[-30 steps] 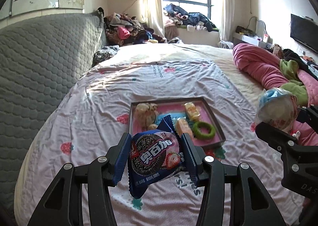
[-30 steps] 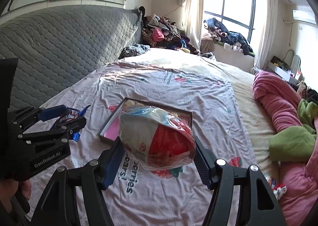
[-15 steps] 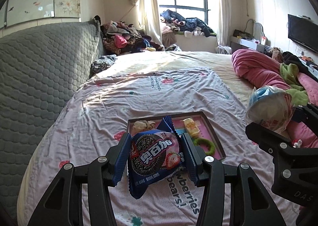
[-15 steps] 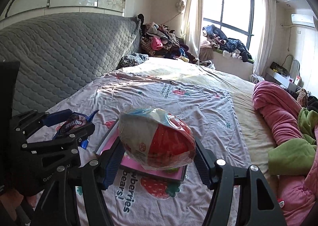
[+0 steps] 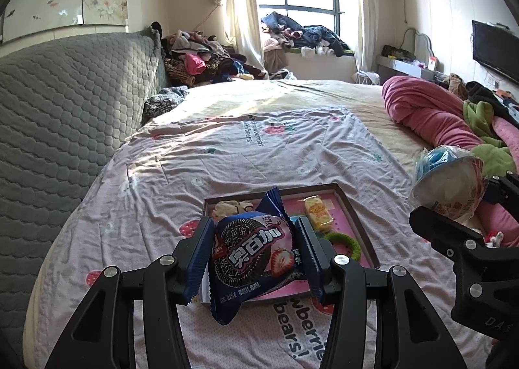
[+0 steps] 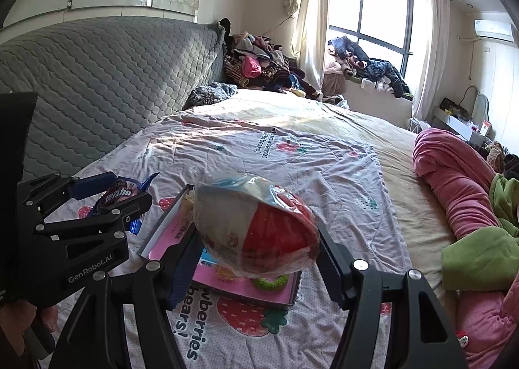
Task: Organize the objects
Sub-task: 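Lift and carry the biscuit pack with left tool while right tool carries the egg to the tray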
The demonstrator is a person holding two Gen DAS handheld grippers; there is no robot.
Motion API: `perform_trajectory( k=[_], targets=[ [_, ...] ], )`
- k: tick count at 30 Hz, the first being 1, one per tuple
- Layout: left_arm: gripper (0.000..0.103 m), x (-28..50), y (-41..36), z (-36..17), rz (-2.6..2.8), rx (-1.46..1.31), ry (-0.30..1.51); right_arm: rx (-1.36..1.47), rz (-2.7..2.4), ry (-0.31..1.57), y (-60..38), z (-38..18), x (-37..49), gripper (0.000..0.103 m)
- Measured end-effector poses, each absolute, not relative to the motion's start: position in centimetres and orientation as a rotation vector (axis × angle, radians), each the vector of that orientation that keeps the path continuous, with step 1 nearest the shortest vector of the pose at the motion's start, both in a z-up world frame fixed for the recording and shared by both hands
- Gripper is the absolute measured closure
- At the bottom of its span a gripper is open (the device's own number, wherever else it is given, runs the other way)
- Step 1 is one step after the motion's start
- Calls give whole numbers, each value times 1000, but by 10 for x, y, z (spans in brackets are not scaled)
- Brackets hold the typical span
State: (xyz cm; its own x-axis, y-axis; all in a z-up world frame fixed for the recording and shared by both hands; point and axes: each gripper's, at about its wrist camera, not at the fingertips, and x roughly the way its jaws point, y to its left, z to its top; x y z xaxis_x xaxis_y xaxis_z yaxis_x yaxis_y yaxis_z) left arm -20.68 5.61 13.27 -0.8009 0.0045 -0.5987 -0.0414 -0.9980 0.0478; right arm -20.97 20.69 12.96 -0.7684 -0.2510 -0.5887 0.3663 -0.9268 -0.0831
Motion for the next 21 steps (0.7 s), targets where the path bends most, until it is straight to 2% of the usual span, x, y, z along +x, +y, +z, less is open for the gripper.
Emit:
perform_trajectory(
  k=[21],
  targets=[
    [50, -250, 64, 79, 2916, -1059, 114, 890, -2638, 273, 203, 86, -245, 36]
  ],
)
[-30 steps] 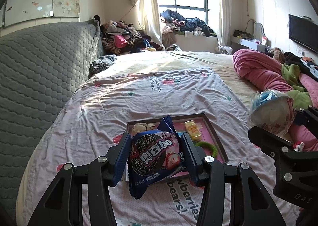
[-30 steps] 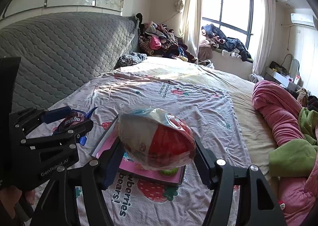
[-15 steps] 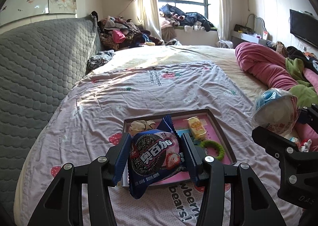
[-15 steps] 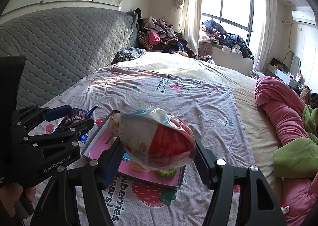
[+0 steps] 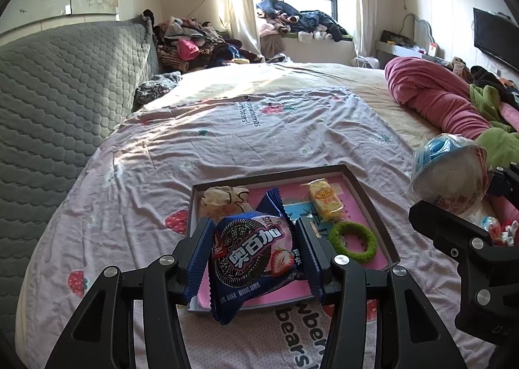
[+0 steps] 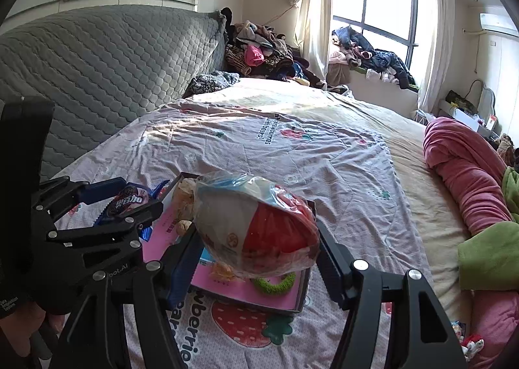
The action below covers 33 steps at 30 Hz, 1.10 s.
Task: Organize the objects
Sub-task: 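Lift and carry the biscuit pack with left tool while right tool carries the egg to the tray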
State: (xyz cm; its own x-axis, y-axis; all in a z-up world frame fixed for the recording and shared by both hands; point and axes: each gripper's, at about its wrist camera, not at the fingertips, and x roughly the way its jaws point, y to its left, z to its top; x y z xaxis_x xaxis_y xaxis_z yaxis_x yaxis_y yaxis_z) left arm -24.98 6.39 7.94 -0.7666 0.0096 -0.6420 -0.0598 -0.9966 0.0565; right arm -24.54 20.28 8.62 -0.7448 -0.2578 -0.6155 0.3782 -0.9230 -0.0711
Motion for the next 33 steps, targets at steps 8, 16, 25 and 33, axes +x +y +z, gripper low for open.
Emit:
perform_trajectory(
  k=[8, 16, 25, 33],
  targets=[
    [50, -273, 66, 54, 2904, -1081, 102, 888, -2637, 267, 202, 67, -261, 36],
    [50, -296, 63, 23, 2891, -1123, 87, 898, -2637, 243, 199, 44, -283, 36],
    [50, -314, 58, -10, 2877, -1155, 68, 933, -2639, 178, 203, 8, -300, 36],
    [50, -324, 60, -29, 2882, -1161, 80, 967, -2639, 161, 206, -14, -313, 36]
  ],
)
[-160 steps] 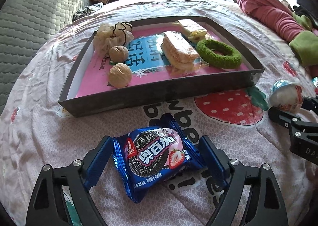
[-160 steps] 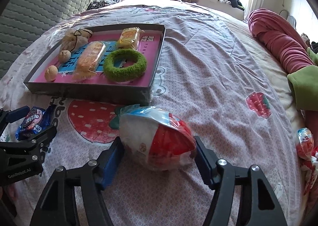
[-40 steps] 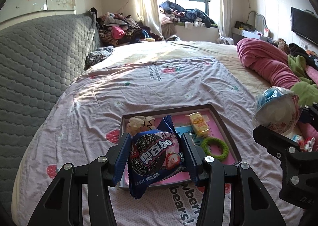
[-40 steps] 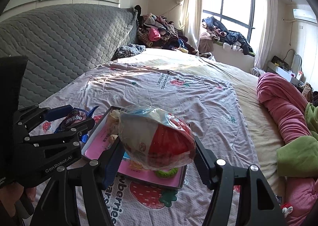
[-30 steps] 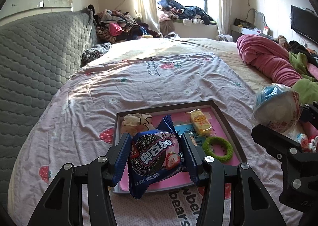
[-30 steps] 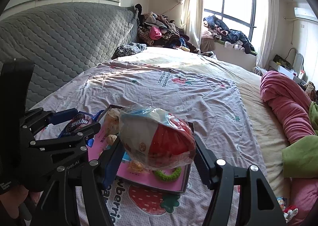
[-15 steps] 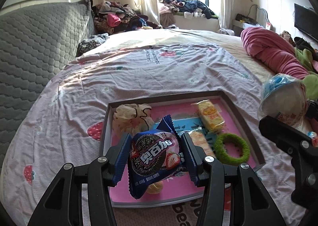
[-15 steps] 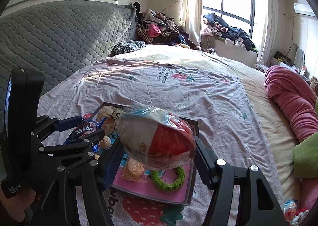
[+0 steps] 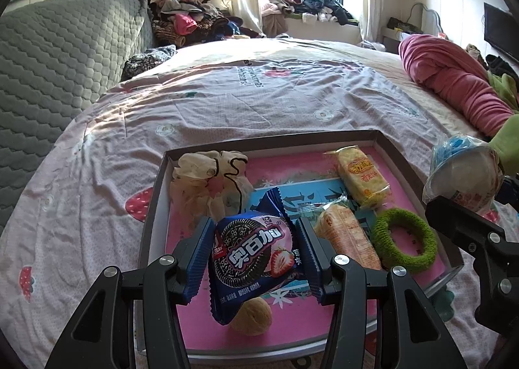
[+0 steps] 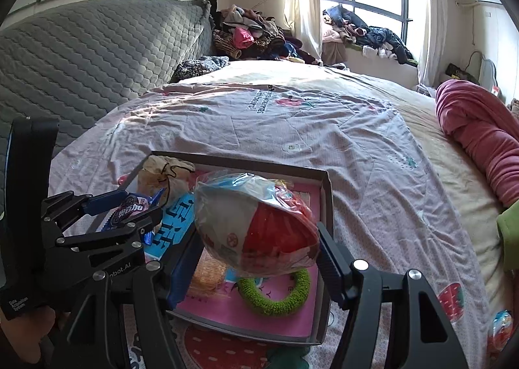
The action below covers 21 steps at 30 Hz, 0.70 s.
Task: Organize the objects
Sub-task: 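Lift and carry the biscuit pack with left tool while right tool carries the egg to the tray, then lower the biscuit pack with left tool while right tool lowers the egg onto the green ring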
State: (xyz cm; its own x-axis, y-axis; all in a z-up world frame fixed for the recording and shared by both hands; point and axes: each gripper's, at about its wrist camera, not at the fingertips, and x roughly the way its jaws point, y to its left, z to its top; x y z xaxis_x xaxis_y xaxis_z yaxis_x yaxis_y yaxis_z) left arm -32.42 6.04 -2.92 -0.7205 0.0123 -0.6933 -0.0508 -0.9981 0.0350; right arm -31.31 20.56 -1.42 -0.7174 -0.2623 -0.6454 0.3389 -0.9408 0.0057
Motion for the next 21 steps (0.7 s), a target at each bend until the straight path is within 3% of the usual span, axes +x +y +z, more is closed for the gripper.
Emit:
perform_trajectory(
  k=[21],
  targets=[
    [49, -331, 64, -48, 2929, -1146, 139, 1082, -2619, 196, 203, -55, -329, 36]
  ],
)
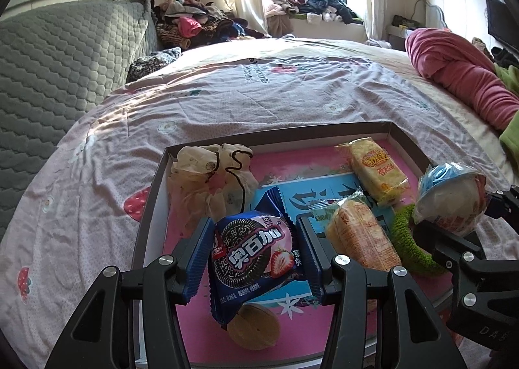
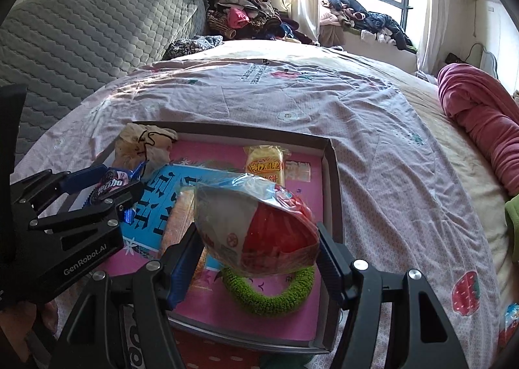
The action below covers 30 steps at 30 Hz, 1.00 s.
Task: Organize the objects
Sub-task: 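Lower the biscuit pack with left tool while right tool lowers the egg onto the green ring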
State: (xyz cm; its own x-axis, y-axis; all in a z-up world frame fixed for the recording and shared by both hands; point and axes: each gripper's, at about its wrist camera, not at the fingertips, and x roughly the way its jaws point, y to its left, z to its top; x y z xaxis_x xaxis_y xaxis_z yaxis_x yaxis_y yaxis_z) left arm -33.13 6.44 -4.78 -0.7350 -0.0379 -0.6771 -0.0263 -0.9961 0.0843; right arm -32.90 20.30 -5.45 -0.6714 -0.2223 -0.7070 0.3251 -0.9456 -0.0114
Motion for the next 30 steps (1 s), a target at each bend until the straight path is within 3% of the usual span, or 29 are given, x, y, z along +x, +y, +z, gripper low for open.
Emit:
perform_trajectory(
  k=[30],
  targets=[
    [49, -324, 80, -54, -2948, 1150, -175, 1151, -2590, 210, 203, -73, -336, 36]
  ],
)
